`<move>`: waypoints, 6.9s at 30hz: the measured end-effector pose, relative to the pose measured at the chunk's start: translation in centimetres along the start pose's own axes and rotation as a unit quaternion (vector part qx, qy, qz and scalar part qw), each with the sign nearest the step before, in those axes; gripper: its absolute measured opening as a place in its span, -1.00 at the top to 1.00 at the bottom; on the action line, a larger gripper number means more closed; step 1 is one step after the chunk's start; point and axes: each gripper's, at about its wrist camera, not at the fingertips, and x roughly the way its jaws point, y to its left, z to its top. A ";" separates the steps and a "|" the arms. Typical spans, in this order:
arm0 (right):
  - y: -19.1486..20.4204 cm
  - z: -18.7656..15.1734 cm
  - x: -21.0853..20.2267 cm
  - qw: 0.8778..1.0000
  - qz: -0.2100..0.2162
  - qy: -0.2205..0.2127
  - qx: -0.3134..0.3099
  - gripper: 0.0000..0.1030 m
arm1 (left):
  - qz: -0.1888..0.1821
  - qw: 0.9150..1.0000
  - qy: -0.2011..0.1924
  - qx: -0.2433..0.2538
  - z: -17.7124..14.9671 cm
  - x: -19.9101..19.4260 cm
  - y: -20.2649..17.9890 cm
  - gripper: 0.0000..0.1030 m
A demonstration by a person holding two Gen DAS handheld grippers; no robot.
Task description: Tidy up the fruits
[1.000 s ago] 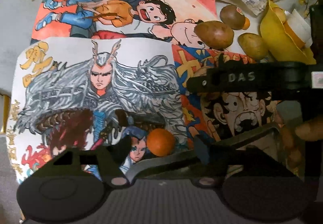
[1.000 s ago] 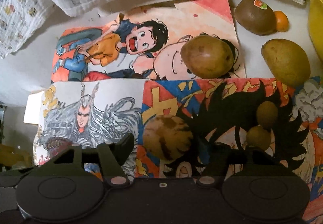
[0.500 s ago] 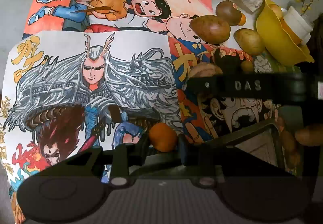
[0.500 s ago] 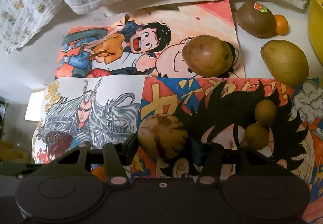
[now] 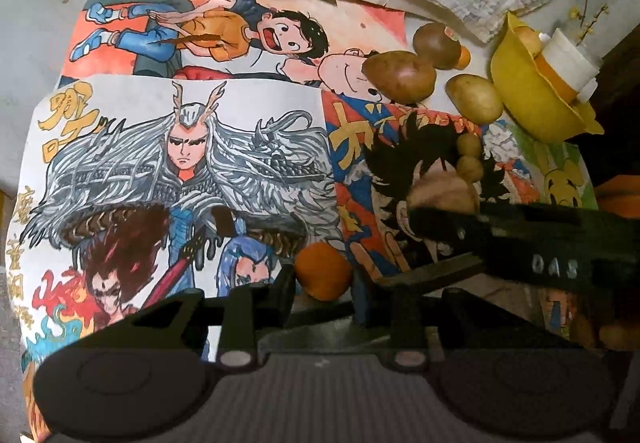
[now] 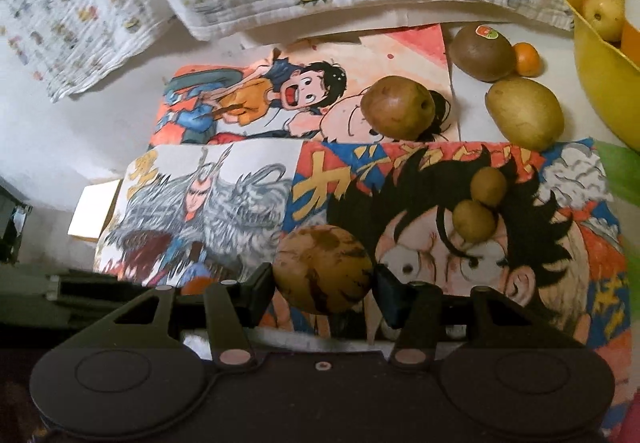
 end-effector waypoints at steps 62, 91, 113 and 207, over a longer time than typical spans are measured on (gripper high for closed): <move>1.9 -9.9 -4.7 0.989 0.017 0.086 -0.116 -0.42 | 0.060 0.990 -0.006 -0.128 -9.7 -4.5 -0.9 -0.39; 1.6 -14.6 -10.6 0.989 0.055 0.086 -0.106 -0.99 | 0.117 0.989 -0.013 -0.092 -18.1 -9.7 -2.8 -0.99; -3.5 -12.2 -14.2 0.999 -0.029 0.015 -0.029 -0.99 | 0.153 0.988 0.017 -0.031 -14.9 -9.9 -5.6 -0.99; -5.2 1.3 2.9 0.984 -0.169 -0.046 0.037 0.39 | 0.004 0.974 -0.008 0.226 16.3 12.4 -10.0 -0.51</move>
